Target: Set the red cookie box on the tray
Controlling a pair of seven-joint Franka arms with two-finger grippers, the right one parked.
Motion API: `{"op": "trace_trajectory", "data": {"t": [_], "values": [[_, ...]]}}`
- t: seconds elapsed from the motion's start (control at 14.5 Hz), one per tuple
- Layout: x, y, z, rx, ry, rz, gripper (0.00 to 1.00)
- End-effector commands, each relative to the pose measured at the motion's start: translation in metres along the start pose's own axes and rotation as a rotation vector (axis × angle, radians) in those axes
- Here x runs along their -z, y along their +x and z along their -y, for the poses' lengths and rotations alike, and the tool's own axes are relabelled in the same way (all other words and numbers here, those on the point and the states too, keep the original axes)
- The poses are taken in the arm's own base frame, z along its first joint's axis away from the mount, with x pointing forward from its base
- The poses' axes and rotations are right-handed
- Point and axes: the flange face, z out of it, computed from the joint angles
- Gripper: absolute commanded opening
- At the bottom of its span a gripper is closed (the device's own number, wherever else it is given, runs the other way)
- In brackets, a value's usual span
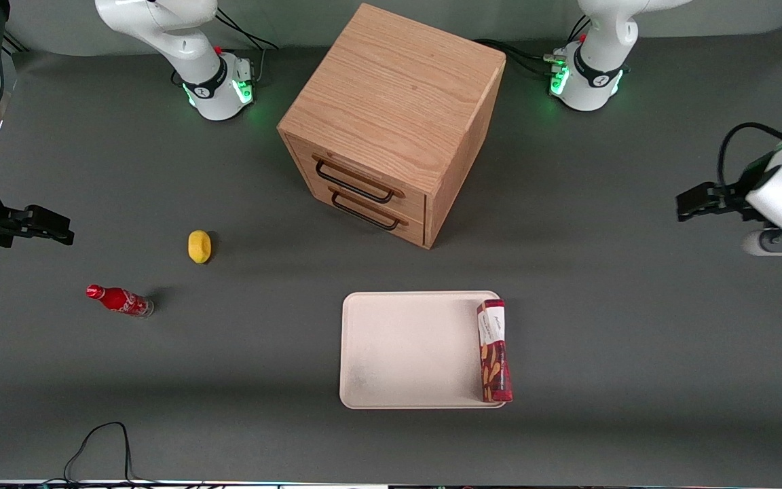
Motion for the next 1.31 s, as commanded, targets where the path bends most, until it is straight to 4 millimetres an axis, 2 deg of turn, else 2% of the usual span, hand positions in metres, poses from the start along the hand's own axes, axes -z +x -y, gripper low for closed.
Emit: {"op": "trace_trajectory", "data": {"t": [0.0,0.21,0.35,0.62,0.76,1.04,1.24], "values": [[0.001,-0.022,0.016,-0.029,0.002,-0.031,1.00],[-0.004,-0.042,0.019,-0.025,0.005,-0.084,1.00],[-0.007,-0.045,0.024,-0.038,0.004,-0.070,1.00],[0.012,-0.054,0.024,-0.039,0.003,-0.061,1.00],[0.023,-0.051,0.024,-0.024,-0.008,-0.069,1.00],[0.026,-0.051,0.023,0.061,-0.072,-0.061,1.00],[0.026,-0.053,0.020,0.038,-0.071,-0.046,1.00]]}}
